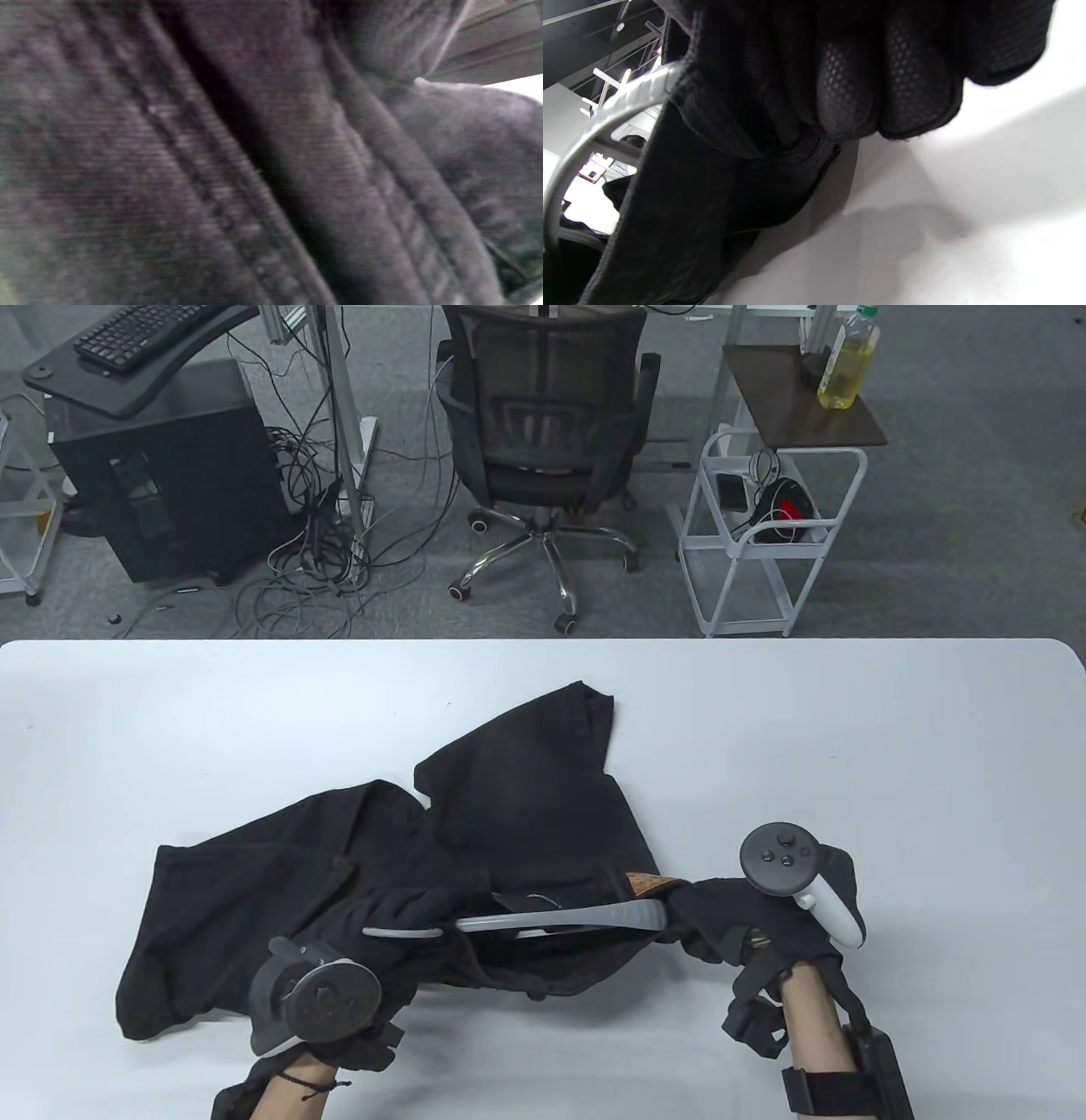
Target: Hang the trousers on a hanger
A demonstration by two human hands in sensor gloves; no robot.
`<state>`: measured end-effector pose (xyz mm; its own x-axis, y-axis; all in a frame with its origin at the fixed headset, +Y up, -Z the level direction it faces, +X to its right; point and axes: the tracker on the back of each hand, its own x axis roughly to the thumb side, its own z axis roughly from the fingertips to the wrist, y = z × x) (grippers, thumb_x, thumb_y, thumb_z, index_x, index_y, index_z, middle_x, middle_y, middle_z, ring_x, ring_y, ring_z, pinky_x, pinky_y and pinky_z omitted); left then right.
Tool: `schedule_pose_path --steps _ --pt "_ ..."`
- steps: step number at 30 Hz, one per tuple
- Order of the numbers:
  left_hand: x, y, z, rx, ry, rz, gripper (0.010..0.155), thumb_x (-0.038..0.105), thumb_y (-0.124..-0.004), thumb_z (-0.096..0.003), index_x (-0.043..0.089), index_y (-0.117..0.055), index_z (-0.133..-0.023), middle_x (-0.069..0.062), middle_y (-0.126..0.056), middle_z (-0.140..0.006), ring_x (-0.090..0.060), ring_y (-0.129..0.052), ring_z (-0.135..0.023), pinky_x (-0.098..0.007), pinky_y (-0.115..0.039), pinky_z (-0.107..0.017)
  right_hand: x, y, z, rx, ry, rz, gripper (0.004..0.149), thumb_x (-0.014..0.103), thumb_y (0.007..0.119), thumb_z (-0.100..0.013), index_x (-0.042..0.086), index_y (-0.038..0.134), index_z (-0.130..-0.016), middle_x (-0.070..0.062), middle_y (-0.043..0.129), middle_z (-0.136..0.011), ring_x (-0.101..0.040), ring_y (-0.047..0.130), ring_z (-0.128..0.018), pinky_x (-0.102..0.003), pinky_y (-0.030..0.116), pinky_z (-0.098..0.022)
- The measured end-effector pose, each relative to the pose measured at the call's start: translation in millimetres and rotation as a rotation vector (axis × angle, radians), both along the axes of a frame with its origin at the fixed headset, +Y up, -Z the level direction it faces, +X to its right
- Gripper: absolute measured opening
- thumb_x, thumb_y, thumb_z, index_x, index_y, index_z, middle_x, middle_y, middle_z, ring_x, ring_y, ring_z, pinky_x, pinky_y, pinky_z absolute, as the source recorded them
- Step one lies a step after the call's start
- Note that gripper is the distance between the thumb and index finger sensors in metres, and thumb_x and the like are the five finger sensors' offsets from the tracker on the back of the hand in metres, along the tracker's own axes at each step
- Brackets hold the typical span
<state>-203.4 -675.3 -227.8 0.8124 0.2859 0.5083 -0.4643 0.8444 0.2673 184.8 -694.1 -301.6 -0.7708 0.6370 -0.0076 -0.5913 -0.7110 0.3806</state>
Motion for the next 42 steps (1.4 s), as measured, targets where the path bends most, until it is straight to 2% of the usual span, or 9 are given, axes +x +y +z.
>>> schedule_pose_path --steps 5,7,10,14,17,21,23,36,42 --pt "-5.8 0.7 -3.4 -0.024 0.01 0.055 0.052 0.049 -0.081 -0.0433 0.029 -0.075 -0.091 0.003 -0.09 -0.086 -0.023 -0.099 -0.068 -0.049 -0.084 -0.058 -12.3 25.1 11.3 0.15 -0.002 0.248 0.052 0.05 0.066 -0.05 0.01 0.095 -0.067 -0.01 0.106 -0.053 -0.032 0.103 -0.046 -0.047 0.084 -0.04" --pt "-11.9 2.0 -5.7 -0.052 -0.002 0.126 0.052 0.048 -0.081 -0.043 0.029 -0.076 -0.091 0.002 -0.09 -0.086 -0.024 -0.099 -0.068 -0.051 -0.083 -0.058 -4.1 27.1 6.8 0.092 0.029 0.137 0.05 0.05 0.071 -0.05 0.011 0.094 -0.071 -0.01 0.105 -0.059 -0.033 0.102 -0.052 -0.048 0.083 -0.044" --pt "-10.4 2.0 -4.7 -0.044 0.004 0.11 0.052 0.049 -0.081 -0.0433 0.029 -0.076 -0.091 0.002 -0.09 -0.086 -0.024 -0.099 -0.068 -0.051 -0.083 -0.058 5.1 21.0 1.8 0.017 0.037 -0.053 0.049 0.047 0.075 -0.05 0.007 0.093 -0.073 -0.014 0.103 -0.061 -0.036 0.1 -0.053 -0.05 0.08 -0.044" --pt "4.0 -4.7 -3.3 -0.009 0.016 -0.006 0.052 0.049 -0.081 -0.0441 0.029 -0.074 -0.091 0.003 -0.09 -0.087 -0.023 -0.099 -0.068 -0.05 -0.083 -0.059 -12.5 26.9 10.1 0.094 0.046 0.05 0.051 0.049 0.072 -0.05 0.006 0.096 -0.066 -0.011 0.106 -0.05 -0.033 0.102 -0.045 -0.048 0.083 -0.039" --pt "6.9 -6.0 -1.8 -0.002 0.011 -0.015 0.052 0.049 -0.08 -0.0444 0.029 -0.074 -0.092 0.002 -0.089 -0.087 -0.023 -0.098 -0.069 -0.05 -0.083 -0.059 -33.4 35.5 19.3 0.165 0.074 0.171 0.053 0.049 0.071 -0.05 0.004 0.096 -0.059 -0.009 0.106 -0.041 -0.03 0.104 -0.036 -0.046 0.085 -0.035" --pt "11.5 -9.2 -1.4 -0.008 -0.004 -0.047 0.052 0.049 -0.08 -0.0447 0.029 -0.073 -0.092 0.002 -0.089 -0.088 -0.023 -0.098 -0.07 -0.051 -0.083 -0.06 -58.1 46.0 30.0 0.219 0.115 0.162 0.054 0.049 0.071 -0.05 0.002 0.097 -0.054 -0.008 0.106 -0.034 -0.028 0.104 -0.028 -0.044 0.086 -0.029" --pt "11.7 -7.7 -0.2 -0.009 -0.019 -0.017 0.051 0.049 -0.08 -0.0451 0.029 -0.073 -0.092 0.002 -0.088 -0.088 -0.024 -0.097 -0.07 -0.051 -0.082 -0.06 -68.7 48.6 34.4 0.251 0.096 0.233 0.054 0.049 0.071 -0.05 0.001 0.097 -0.051 -0.008 0.106 -0.031 -0.027 0.104 -0.025 -0.044 0.086 -0.027" --pt "12.5 -6.4 0.5 -0.01 -0.028 -0.005 0.05 0.048 -0.078 -0.0463 0.029 -0.073 -0.092 0.002 -0.088 -0.088 -0.024 -0.096 -0.07 -0.051 -0.081 -0.06 -102.3 45.3 46.7 0.291 0.077 0.253 0.055 0.047 0.072 -0.05 -0.001 0.097 -0.043 -0.007 0.104 -0.021 -0.023 0.103 -0.015 -0.041 0.087 -0.02" --pt "23.4 -10.7 -0.1 -0.035 -0.077 -0.047 0.049 0.05 -0.079 -0.0462 0.03 -0.074 -0.091 0.002 -0.089 -0.087 -0.023 -0.097 -0.069 -0.051 -0.081 -0.06 -126.6 44.7 47.2 0.285 0.175 0.166 0.054 0.049 0.071 -0.05 0.003 0.097 -0.043 -0.004 0.104 -0.021 -0.021 0.103 -0.016 -0.039 0.088 -0.021"
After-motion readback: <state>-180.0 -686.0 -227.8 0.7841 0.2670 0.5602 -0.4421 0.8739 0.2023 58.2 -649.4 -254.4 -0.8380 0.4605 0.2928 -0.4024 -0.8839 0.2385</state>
